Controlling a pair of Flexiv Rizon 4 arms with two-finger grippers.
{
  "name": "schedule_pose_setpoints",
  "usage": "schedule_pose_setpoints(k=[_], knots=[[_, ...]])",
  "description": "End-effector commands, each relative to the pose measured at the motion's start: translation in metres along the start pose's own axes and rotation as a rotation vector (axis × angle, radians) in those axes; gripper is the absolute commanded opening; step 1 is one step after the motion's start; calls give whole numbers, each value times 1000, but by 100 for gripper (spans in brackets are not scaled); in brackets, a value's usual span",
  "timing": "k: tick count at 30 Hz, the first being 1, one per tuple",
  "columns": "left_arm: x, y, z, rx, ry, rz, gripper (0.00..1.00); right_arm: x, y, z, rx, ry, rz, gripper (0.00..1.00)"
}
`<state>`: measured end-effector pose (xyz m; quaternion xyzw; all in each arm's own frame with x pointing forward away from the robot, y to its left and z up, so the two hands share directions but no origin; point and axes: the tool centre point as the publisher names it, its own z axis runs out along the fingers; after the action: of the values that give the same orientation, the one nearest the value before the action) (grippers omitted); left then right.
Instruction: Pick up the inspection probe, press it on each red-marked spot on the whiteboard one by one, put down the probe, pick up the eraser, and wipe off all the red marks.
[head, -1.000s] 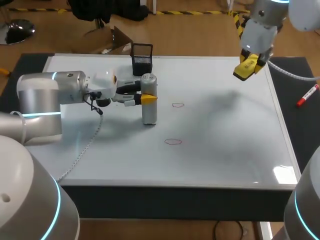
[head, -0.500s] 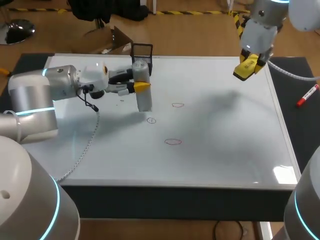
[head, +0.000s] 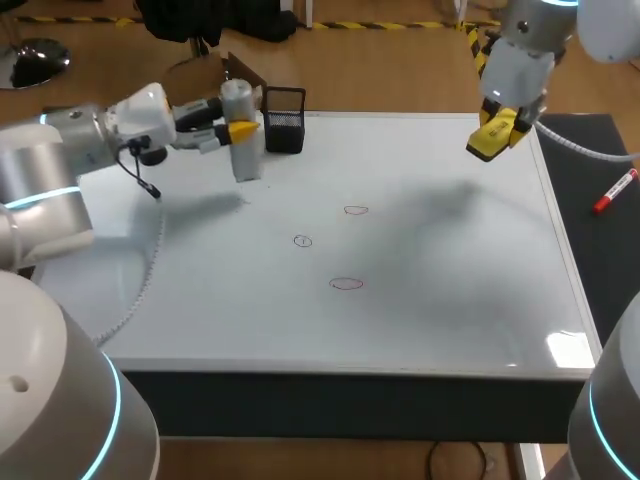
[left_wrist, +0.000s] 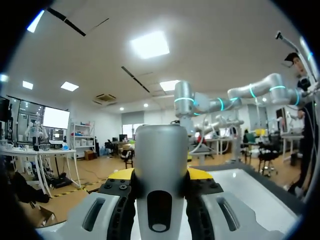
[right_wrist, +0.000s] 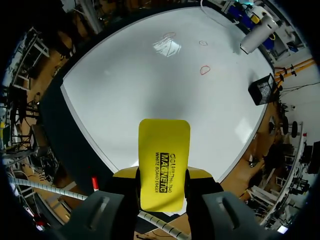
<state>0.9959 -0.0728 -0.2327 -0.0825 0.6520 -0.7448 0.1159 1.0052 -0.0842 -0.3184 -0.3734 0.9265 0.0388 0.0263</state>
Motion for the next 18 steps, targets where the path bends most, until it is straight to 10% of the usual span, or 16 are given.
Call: schedule_pose_setpoints(k=[1, 18], knots=[[-17, -4, -10, -7, -25, 3, 0, 1, 0, -1, 3, 3, -1, 0], [-89, 3, -58, 10, -144, -24, 0, 1, 0, -1, 3, 3, -1, 0]])
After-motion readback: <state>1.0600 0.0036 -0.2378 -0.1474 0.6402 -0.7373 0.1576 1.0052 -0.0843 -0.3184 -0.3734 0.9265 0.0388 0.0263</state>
